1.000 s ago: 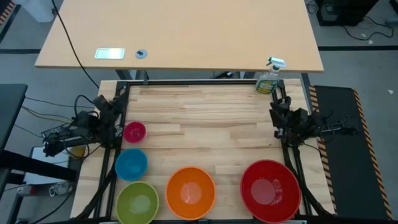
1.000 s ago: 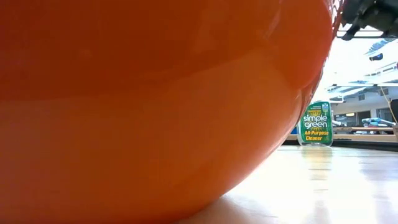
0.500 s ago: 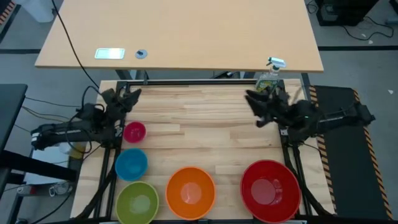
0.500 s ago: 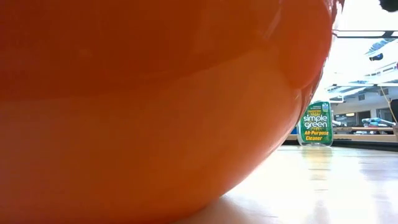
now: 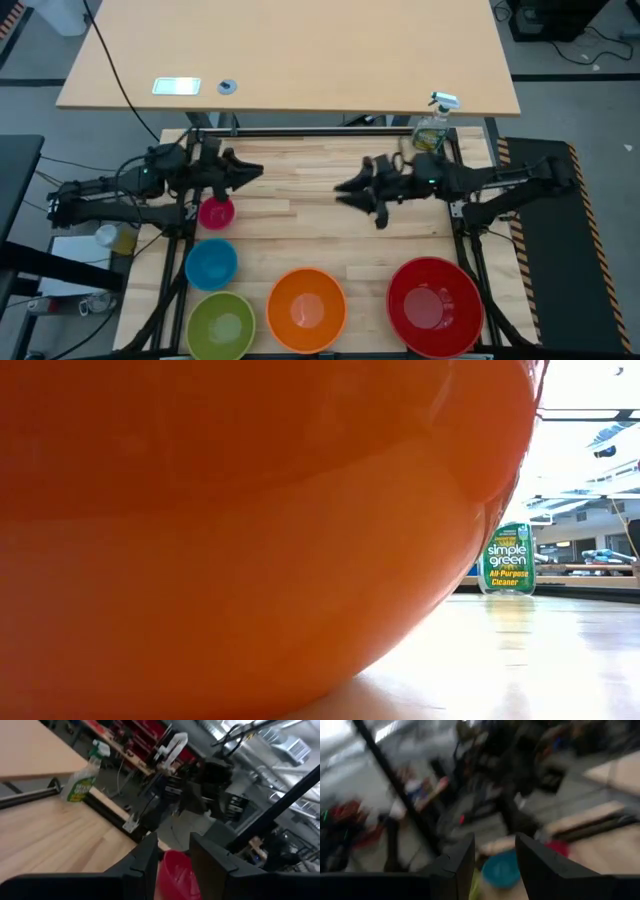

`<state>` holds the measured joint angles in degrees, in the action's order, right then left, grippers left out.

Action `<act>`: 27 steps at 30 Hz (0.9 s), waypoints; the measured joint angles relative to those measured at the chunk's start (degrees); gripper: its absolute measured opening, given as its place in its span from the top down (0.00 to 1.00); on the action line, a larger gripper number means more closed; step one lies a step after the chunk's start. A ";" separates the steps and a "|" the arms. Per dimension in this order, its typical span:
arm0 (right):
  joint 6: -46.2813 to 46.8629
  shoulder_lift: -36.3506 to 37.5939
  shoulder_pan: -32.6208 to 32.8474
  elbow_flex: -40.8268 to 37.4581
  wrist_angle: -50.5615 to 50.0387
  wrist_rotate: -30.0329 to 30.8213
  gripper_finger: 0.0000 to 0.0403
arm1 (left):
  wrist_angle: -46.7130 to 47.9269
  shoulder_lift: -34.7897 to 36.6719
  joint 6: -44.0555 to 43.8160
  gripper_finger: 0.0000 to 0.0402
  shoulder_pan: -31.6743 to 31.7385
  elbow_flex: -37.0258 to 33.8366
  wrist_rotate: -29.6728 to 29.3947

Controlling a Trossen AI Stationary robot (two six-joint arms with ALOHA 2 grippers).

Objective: Nest bowls inside each other
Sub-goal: Stack the large orange bowl on top of the extra large red bowl

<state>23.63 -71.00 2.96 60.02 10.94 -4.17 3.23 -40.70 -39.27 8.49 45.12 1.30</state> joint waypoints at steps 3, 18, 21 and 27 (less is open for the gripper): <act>-0.52 -3.31 0.00 2.32 -0.40 -7.34 0.63 | 0.03 -2.66 -0.21 0.71 -0.37 0.50 -0.48; 5.99 -8.57 3.24 3.47 -7.96 -20.95 0.64 | -3.48 -10.12 -1.21 0.41 -9.67 0.68 1.64; 3.88 -10.01 7.21 6.69 -19.00 -12.14 0.65 | -3.02 -9.95 1.00 0.41 -13.30 0.68 1.41; 2.69 -16.62 12.95 15.61 -33.59 -0.13 0.67 | 6.03 -9.95 1.38 0.47 -20.16 0.73 0.05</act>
<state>26.32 -87.62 15.91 75.63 -22.65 -4.30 9.26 -50.65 -37.88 -11.67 45.84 1.35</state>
